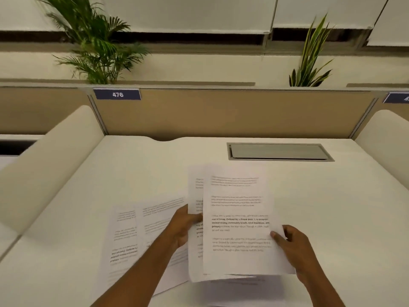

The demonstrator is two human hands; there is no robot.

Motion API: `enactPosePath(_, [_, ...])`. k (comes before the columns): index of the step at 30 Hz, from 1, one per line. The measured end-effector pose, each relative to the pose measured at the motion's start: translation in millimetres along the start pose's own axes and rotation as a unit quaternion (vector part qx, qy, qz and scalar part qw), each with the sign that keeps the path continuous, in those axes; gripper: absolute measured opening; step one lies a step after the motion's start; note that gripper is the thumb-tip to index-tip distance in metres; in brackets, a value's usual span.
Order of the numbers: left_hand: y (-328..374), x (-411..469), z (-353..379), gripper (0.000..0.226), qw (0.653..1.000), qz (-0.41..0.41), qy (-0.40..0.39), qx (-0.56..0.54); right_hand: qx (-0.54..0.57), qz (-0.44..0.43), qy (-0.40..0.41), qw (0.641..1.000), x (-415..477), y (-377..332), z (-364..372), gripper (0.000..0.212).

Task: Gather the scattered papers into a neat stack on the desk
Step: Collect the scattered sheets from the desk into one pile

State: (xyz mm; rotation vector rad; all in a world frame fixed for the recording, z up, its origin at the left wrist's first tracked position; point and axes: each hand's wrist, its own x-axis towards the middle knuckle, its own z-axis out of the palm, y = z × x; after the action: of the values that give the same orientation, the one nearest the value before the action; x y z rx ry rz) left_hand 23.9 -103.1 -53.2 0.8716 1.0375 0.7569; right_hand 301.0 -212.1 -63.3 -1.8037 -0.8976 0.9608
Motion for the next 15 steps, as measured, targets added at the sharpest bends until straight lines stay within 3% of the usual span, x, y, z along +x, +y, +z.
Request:
enactPosePath(4, [-6,-8,8,0.042,1.0,0.004,-0.015,0.008,0.031,0.031,-0.044,0.998,-3,1,-4,0.022])
enactPosePath(11, [-21,-15,21,0.037,0.999,0.006,-0.042,0.021,0.119,0.09,-0.121,0.982,-11,6,-2,0.025])
enactPosePath(13, [-23,-16,22,0.028,0.999,-0.014,-0.028,0.022,0.118,0.09,-0.127,0.981,-13,12,-2,0.028])
enactPosePath(15, [-25,-15,21,0.036,0.999,-0.054,0.001,0.003,0.087,0.074,-0.119,0.986,-15,15,-2,0.029])
